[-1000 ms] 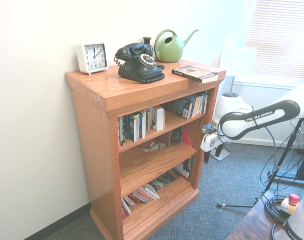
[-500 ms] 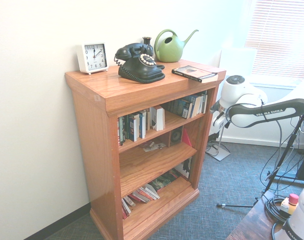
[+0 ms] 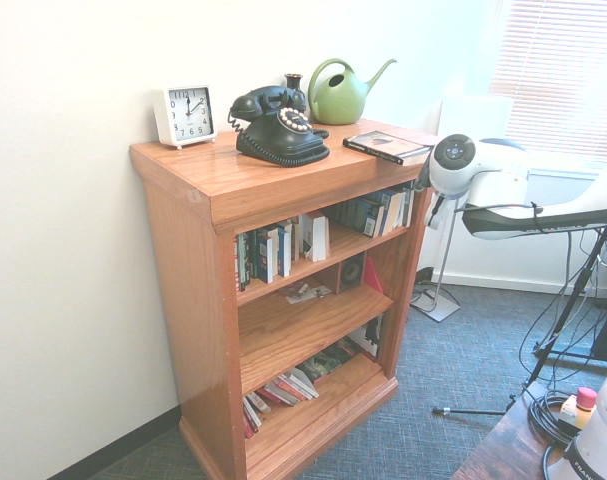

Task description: Organize the shelf

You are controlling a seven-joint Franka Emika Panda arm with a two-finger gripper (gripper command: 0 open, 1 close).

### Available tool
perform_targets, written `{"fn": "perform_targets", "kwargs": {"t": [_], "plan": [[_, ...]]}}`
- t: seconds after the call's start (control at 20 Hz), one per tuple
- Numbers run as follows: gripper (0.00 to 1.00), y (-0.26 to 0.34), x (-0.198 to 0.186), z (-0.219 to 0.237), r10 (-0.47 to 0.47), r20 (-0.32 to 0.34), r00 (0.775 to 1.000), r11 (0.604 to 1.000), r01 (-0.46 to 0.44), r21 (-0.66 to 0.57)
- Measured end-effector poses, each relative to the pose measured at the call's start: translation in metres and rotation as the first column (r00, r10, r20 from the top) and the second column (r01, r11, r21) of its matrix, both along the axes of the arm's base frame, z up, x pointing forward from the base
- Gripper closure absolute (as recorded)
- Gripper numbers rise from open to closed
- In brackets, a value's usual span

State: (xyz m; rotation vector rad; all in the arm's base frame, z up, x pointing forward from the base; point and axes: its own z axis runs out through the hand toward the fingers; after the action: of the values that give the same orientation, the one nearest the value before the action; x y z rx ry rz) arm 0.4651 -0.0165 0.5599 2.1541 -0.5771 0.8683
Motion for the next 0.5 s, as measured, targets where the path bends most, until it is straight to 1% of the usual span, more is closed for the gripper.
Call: {"fn": "perform_targets", "kwargs": {"t": [0.15,0.25,0.35,0.5], "plan": [[0.0,0.018,0.003,0.027,0.042,0.035,0.999,0.987,-0.036,-0.158],[0.0,0.029,0.005,0.039,0.067,0.046,0.997,0.972,-0.054,-0.229],[0.0,0.041,0.009,0.044,0.103,0.05,0.993,0.958,-0.086,-0.272],[0.0,0.056,0.019,0.041,0.17,0.047,0.984,0.943,-0.149,-0.298]]}}
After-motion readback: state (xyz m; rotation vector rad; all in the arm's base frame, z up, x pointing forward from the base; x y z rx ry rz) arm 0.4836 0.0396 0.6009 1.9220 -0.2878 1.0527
